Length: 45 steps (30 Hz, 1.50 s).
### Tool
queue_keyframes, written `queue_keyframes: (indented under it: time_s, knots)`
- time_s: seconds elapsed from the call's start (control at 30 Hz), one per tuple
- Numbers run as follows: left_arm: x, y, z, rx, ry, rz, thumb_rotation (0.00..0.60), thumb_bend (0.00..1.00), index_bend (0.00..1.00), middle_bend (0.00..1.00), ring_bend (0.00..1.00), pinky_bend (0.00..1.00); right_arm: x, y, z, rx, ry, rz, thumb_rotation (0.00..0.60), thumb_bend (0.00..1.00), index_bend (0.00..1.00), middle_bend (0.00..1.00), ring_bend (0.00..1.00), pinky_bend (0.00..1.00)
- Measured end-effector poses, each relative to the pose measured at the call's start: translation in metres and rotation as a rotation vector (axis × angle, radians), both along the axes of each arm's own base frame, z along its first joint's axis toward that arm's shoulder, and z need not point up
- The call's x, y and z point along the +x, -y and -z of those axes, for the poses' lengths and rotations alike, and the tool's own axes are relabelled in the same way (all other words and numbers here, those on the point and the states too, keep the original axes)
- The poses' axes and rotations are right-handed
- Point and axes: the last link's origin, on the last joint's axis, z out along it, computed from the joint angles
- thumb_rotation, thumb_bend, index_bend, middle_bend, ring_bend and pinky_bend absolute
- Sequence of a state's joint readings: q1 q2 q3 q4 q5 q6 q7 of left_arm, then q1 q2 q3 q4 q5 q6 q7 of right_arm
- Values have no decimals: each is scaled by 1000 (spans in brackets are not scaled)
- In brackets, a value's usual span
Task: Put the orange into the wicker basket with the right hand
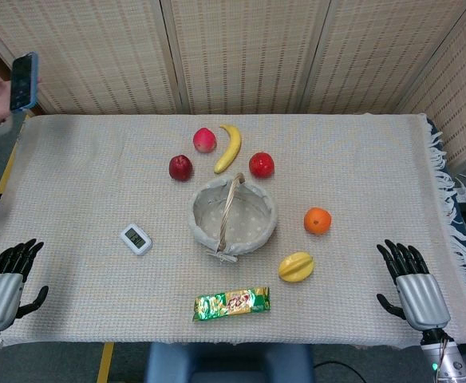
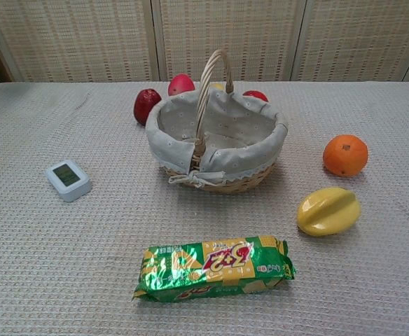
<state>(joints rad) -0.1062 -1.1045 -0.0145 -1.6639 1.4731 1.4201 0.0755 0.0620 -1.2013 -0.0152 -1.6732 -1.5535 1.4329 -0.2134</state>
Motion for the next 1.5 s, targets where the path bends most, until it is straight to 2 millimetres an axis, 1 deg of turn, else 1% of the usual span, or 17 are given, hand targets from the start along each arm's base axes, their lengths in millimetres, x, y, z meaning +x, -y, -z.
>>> queue_keyframes:
  time_s: [0.1,0.37,0.53,0.67,0.77,0.97,1.07,1.1,1.2,1.3,1.4,1.5]
  knots:
    - [2,0,0,5,5,12,600,349,0,0,0,67,0,0,-1,-5,6,-2,600,142,0,0,0,56]
    - [1,0,0,10,2,18,600,348,0,0,0,67,1,0,-4,-8,29,2,600,136,0,0,0,55]
    - [0,-1,1,8,6,8,600,347,0,0,0,67,6,8,-6,-15,77,31,600,120,0,0,0,54]
    - [0,-1,1,5,7,5,600,347,0,0,0,67,10,22,-7,-13,99,67,600,120,0,0,0,54]
    - [0,-1,1,2,7,3,600,346,0,0,0,67,11,38,-6,0,93,107,600,118,0,0,0,53]
    - [0,-1,1,-3,6,-2,600,347,0,0,0,67,15,76,3,28,76,213,600,119,0,0,0,53]
    - [0,-1,0,-3,7,-3,600,347,0,0,0,67,21,99,12,41,53,250,600,119,0,0,0,53]
    - [0,0,0,-2,9,-4,600,347,0,0,0,67,25,108,18,47,40,259,600,119,0,0,0,53]
    - [0,0,0,-4,12,-6,600,347,0,0,0,67,34,128,38,65,29,278,600,119,0,0,0,53]
    - [-1,0,0,-9,11,-6,600,347,0,0,0,67,44,141,58,81,31,285,600,119,0,0,0,53]
    - [-1,0,0,-14,11,-4,600,347,0,0,0,67,54,150,74,91,34,285,600,119,0,0,0,53]
    - [-1,0,0,-15,14,-4,600,345,0,0,0,67,63,158,85,84,30,272,600,119,0,0,0,53]
